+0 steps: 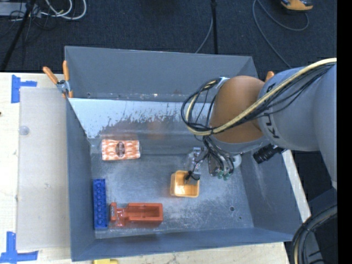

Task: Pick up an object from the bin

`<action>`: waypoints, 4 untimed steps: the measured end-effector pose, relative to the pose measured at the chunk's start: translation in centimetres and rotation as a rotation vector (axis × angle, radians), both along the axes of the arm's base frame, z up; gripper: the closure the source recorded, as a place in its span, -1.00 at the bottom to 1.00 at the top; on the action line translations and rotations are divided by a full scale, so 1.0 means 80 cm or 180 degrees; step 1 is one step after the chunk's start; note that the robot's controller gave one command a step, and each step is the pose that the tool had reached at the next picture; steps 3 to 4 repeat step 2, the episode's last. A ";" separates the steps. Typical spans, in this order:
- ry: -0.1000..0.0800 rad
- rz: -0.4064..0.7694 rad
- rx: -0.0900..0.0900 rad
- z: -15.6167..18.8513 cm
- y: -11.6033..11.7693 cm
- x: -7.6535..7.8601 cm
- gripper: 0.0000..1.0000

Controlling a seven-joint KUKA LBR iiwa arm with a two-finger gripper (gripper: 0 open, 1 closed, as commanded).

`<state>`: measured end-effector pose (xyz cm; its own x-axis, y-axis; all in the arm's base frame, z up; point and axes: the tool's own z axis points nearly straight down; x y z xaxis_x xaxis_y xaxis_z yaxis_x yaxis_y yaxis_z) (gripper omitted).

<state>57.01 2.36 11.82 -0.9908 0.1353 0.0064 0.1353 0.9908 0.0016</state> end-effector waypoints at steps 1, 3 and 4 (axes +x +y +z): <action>-0.0015 0.0001 0.0000 0.020 0.000 0.002 1.00; -0.0022 0.0002 0.0001 0.036 0.000 0.002 1.00; -0.0022 0.0002 0.0001 0.036 0.000 0.002 1.00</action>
Offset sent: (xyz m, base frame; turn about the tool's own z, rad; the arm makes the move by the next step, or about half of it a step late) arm 0.0000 0.0000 0.0221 0.0000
